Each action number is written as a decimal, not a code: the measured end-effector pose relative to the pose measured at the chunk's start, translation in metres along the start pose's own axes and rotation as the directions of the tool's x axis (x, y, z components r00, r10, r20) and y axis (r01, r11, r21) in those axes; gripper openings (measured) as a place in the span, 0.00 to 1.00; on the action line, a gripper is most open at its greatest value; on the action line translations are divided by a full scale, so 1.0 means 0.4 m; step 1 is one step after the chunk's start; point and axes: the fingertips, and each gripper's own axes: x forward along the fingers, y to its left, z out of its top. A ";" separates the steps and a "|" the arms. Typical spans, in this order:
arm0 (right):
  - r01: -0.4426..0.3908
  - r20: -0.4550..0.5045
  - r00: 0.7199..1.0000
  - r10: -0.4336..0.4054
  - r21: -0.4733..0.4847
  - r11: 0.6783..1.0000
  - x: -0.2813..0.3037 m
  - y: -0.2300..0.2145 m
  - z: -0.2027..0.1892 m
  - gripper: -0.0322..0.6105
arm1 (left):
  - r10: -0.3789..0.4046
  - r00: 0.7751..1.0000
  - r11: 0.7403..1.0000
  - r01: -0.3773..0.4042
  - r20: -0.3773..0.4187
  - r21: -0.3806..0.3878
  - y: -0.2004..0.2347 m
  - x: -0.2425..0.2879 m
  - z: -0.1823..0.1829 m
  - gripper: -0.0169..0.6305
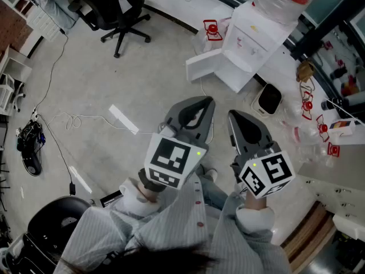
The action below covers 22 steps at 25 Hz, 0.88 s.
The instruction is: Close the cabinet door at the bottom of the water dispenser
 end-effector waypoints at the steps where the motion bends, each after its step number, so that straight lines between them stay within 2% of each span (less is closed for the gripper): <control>1: 0.000 0.001 1.000 0.000 0.002 1.000 0.005 -0.001 0.002 0.07 | -0.001 1.000 1.000 0.001 -0.001 0.000 0.005 0.002 0.001 0.04; 9: 0.014 0.012 1.000 -0.014 0.029 0.999 0.066 -0.009 0.022 0.07 | 0.000 1.000 1.000 0.000 -0.015 -0.005 0.085 0.010 0.000 0.04; 22: 0.112 0.007 0.994 -0.113 0.061 0.992 0.200 0.046 0.037 0.07 | -0.050 0.998 0.999 0.049 -0.044 -0.019 0.276 -0.034 -0.029 0.04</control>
